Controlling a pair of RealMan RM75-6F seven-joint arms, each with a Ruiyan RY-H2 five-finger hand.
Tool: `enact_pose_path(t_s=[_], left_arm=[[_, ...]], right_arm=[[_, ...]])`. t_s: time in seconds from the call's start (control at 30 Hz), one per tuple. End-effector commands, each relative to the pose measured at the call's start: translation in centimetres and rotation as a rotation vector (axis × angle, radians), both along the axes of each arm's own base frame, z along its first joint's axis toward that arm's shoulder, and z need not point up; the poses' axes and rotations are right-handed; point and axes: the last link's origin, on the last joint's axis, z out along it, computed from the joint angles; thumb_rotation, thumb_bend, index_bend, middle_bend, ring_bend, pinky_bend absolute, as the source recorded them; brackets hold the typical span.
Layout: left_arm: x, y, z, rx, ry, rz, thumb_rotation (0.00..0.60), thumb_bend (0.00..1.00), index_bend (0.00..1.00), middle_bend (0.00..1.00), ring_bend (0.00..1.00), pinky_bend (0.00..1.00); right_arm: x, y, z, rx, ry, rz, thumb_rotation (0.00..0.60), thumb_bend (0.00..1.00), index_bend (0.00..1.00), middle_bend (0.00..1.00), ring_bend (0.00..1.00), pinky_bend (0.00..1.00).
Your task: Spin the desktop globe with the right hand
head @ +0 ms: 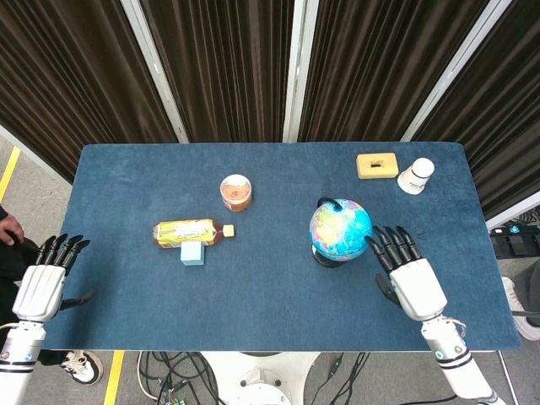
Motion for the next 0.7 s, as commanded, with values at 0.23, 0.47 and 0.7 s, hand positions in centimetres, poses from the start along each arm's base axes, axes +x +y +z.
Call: enact_pose_path(t_s=[0.23,0.47,0.7], left_arm=[[-0.1,0.0,0.0,0.001,0.0,0.003,0.6,0.04,0.15,0.11,0.03,0.05],[-0.2,0.0,0.0,0.001,-0.002,0.005,0.6,0.04,0.15,0.11,0.03,0.05],[-0.2,0.0,-0.1,-0.002,-0.002,0.005,0.6,0.04,0.15,0.11,0.03,0.05]], right_arm=[[0.0,0.1,-1.2,0.055,0.024,-0.016,0.6,0.36,0.0,0.0,0.0,0.0],[-0.7,-0.5,-1.2,0.056,0.036,-0.057,0.6,0.36,0.0,0.0,0.0,0.0],[-2.6,-1.3,-0.5,0.03,0.048,-0.169,0.6,0.36,0.0,0.0,0.0,0.0]])
